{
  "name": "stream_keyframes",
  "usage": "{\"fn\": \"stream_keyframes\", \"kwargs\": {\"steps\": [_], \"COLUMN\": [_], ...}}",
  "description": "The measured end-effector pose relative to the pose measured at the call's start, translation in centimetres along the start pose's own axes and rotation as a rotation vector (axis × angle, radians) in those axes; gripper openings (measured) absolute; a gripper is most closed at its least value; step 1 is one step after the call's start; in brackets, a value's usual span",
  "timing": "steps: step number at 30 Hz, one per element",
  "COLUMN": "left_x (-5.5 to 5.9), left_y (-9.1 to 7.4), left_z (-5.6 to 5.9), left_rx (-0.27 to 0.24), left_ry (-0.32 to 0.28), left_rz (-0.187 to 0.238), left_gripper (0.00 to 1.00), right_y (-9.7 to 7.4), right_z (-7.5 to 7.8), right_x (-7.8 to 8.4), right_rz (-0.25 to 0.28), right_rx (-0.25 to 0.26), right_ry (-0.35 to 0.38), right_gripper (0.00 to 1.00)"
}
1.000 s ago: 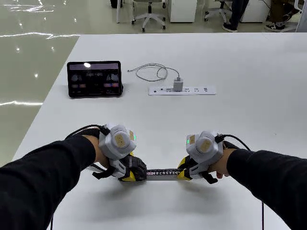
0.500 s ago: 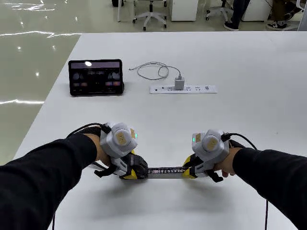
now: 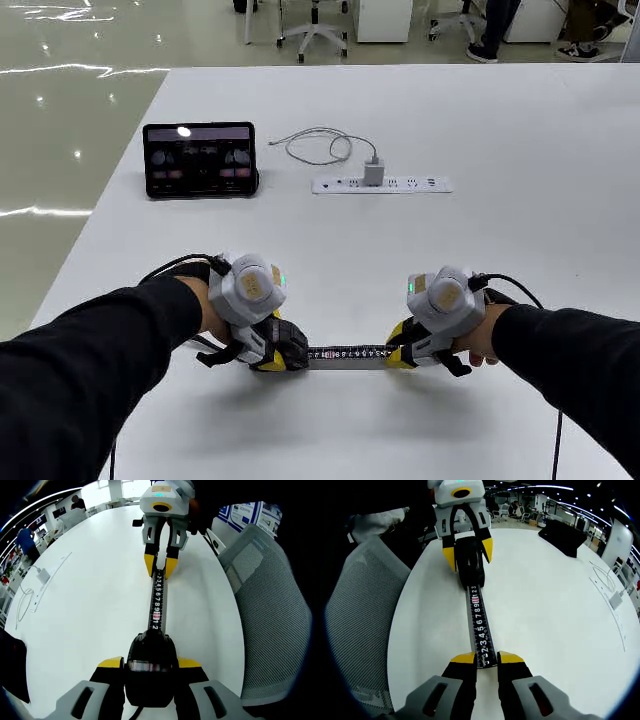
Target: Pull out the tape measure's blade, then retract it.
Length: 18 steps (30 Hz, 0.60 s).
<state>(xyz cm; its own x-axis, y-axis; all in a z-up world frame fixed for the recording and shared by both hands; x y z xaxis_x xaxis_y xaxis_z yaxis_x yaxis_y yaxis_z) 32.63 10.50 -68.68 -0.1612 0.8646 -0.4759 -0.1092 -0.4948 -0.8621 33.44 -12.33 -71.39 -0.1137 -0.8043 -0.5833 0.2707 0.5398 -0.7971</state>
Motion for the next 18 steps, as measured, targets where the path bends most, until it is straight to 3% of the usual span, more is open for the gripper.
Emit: {"fn": "stream_keyframes", "kwargs": {"steps": [18], "left_x": [0.03], "left_y": [0.01], "left_z": [0.03], "left_rx": [-0.005], "left_ry": [-0.002], "left_rz": [0.008], "left_gripper": [0.34], "right_y": [-0.5], "right_z": [0.22], "right_x": [0.68], "right_rz": [-0.015], "right_rx": [0.002], "right_ry": [0.009], "right_gripper": [0.11]}}
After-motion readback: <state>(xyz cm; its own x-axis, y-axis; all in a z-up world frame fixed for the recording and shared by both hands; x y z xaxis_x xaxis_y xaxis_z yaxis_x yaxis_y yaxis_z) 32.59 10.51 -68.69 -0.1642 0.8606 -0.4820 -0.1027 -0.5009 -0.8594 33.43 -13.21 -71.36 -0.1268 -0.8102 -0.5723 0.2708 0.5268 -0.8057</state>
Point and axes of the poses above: the centre of the closed fingertips' face, and the gripper's own axes: y roughly forward along the fingers, z roughly to its right, x roughly out of its underside, the point moved 9 cm from there along -y, roughly backward along the fingers, and after that the axes turned 13 degrees about x, right-handed, at the moved point
